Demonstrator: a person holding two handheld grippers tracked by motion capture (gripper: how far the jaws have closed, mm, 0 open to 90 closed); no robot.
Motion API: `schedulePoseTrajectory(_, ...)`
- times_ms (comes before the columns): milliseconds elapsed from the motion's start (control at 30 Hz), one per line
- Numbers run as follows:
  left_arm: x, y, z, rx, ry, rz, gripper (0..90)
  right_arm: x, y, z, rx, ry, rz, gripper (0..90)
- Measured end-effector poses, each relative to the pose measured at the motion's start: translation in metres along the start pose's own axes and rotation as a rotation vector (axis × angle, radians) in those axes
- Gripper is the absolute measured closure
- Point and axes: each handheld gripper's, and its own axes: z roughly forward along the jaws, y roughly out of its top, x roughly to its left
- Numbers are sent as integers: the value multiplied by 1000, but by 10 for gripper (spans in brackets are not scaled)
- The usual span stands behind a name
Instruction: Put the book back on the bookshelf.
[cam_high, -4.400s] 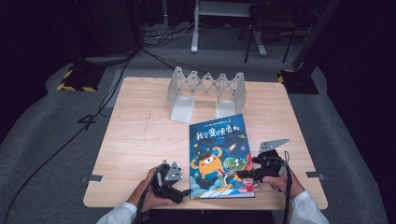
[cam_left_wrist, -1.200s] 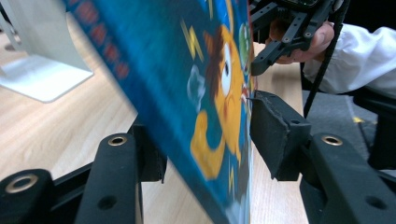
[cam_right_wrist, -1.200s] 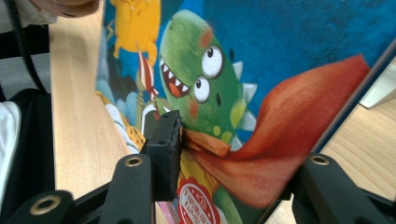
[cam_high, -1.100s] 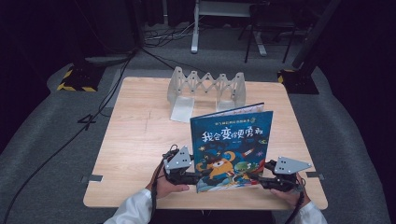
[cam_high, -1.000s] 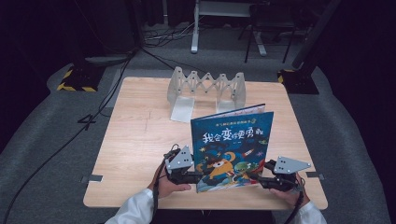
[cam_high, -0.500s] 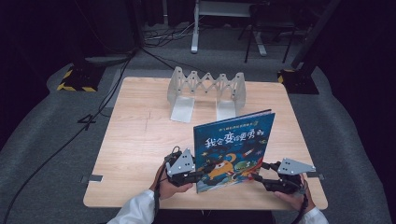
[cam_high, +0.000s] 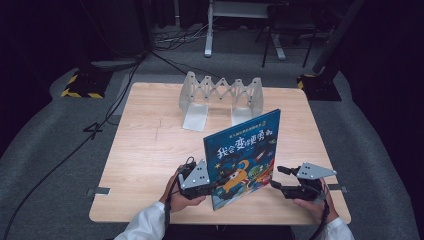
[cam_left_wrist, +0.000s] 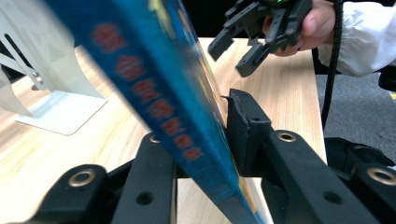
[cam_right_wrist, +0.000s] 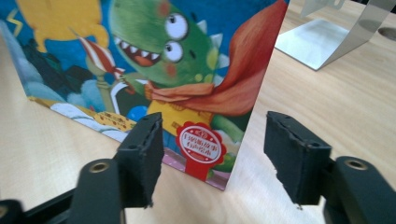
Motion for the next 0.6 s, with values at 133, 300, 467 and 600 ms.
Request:
schedulePoseTrajectory(133,2,1,-2,6,1,20,748,-6,10,12,-12,22,-2,356)
schedulePoseTrajectory(300,8,2,-5,10,13,33,762,-11,23,20,-32,60,-16,354)
schedulePoseTrajectory(467,19,-2,-11,-4,26,41,809,-20,31,26,-74,64,31,350)
schedulePoseTrajectory(600,22,-8,-9,15,48,44,792,-18,39,34,-103,68,25,461)
